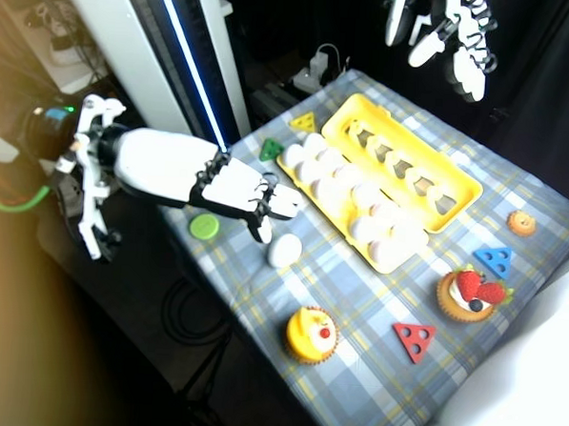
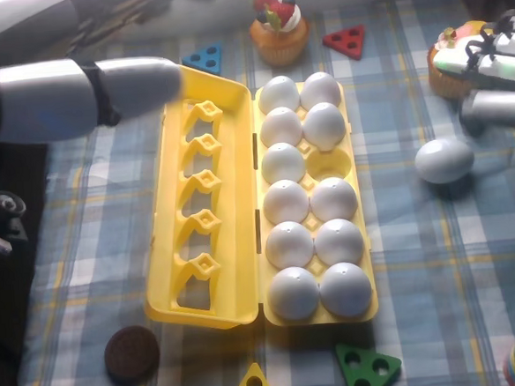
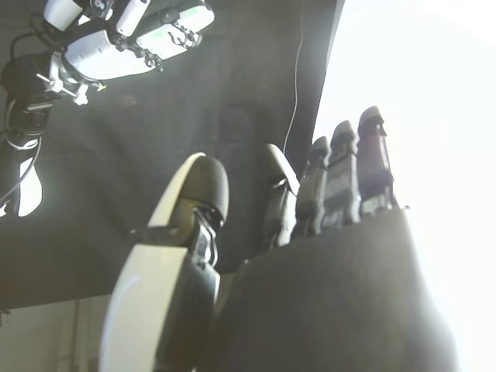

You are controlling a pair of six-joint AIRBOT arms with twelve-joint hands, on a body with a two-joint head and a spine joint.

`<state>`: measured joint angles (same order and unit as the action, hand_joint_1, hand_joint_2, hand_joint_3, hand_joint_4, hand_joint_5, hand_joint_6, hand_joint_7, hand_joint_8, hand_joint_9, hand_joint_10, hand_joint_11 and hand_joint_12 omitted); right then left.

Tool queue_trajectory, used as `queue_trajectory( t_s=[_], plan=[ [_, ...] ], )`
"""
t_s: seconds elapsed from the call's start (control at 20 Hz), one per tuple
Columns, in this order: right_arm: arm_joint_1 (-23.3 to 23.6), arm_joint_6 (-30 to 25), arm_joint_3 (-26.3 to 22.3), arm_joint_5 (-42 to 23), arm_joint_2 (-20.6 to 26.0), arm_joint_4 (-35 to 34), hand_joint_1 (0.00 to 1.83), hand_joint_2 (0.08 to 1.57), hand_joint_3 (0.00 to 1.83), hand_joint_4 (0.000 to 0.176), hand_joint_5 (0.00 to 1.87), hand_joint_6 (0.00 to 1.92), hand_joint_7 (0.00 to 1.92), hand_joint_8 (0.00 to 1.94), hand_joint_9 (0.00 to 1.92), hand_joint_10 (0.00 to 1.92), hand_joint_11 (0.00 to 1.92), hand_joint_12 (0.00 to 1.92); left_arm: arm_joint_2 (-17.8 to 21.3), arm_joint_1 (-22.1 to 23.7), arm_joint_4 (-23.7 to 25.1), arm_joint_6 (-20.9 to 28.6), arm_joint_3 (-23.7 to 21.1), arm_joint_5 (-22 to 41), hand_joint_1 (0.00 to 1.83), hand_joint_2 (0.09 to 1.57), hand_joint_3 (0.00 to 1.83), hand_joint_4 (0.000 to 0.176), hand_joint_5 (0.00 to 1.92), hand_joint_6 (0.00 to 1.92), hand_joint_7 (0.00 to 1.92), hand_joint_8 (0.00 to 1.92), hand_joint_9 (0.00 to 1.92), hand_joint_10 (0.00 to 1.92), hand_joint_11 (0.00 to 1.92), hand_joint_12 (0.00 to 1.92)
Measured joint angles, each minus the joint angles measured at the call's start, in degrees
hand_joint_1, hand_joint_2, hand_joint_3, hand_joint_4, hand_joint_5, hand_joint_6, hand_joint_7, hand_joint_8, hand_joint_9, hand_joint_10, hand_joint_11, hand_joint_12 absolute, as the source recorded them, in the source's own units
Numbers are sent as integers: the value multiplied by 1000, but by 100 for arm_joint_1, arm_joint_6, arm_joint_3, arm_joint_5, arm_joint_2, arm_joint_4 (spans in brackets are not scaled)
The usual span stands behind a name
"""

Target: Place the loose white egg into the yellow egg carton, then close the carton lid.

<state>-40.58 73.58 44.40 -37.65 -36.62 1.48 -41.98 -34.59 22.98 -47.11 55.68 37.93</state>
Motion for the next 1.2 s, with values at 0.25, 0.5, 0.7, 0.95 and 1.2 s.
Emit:
queue_trajectory(
  t_s=[0.25,0.5,0.7,0.95,1.2],
  plan=[
    [0,2,-2,-26,28,-17,553,1183,0,0,0,0,0,0,24,10,0,684,0,0,11,0,-4,17,451,1254,0,54,0,0,0,0,7,2,0,961],
    [0,-90,254,-46,-428,-144,810,1208,5,0,0,0,77,14,136,84,0,851,0,-13,9,0,-4,24,401,1270,1,62,0,0,0,0,0,0,0,593],
    [0,-140,568,92,-828,-402,826,1193,0,0,0,0,119,34,0,671,0,1634,0,-22,-4,0,-4,15,383,1273,0,80,0,0,0,0,0,0,0,697],
    [39,-140,868,363,-1176,-636,810,1218,4,0,55,32,154,17,0,342,0,1073,0,-22,-2,-2,-4,15,355,1293,1,77,0,0,0,0,0,0,0,592],
    [190,-146,1084,549,-1469,-623,936,1168,0,0,65,29,164,14,75,327,0,1208,0,-22,-2,0,-2,15,333,1302,0,59,0,0,0,0,0,0,0,302]
  ],
)
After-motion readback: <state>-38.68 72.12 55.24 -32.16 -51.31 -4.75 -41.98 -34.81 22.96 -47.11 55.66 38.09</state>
